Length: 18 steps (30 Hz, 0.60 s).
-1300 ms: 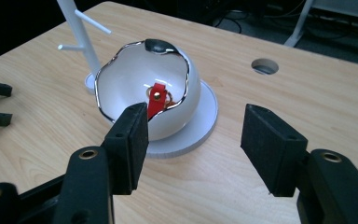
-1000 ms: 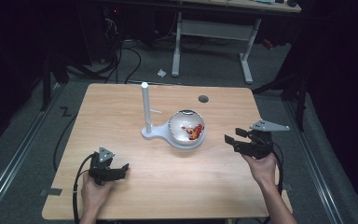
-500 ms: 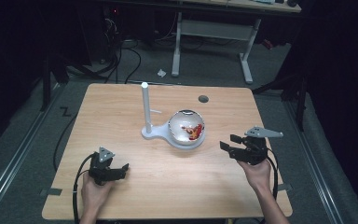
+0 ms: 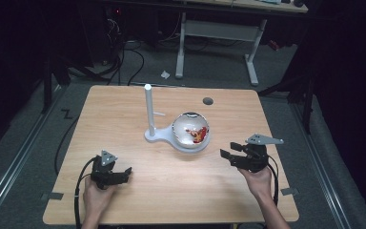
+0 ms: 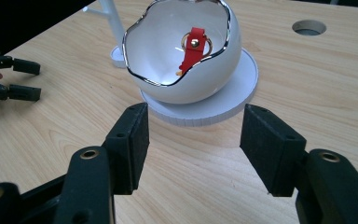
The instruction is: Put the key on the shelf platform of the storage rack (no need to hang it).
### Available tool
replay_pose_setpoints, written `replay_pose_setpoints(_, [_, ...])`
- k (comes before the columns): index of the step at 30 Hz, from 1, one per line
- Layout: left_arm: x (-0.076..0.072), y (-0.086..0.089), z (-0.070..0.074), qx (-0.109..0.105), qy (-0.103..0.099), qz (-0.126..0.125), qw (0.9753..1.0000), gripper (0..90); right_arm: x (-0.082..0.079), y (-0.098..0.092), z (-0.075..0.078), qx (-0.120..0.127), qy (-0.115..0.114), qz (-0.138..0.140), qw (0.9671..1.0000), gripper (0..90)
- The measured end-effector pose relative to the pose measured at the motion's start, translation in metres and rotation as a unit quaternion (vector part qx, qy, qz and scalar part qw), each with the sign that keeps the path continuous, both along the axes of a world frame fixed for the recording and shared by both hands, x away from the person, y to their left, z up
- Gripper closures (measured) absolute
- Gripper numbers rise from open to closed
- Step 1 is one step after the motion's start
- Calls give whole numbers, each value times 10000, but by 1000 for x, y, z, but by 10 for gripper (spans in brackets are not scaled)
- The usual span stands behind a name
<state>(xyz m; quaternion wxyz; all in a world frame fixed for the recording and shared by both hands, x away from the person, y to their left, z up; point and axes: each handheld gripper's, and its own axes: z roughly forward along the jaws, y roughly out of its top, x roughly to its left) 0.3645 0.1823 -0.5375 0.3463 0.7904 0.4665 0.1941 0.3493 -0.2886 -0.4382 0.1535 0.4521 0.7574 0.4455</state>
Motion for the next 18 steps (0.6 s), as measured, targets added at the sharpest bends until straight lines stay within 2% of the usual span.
replay_pose_setpoints(18, [0,0,0,-1,1,-1,10000,149,2,1,-22,-13,126,-95,9999,421])
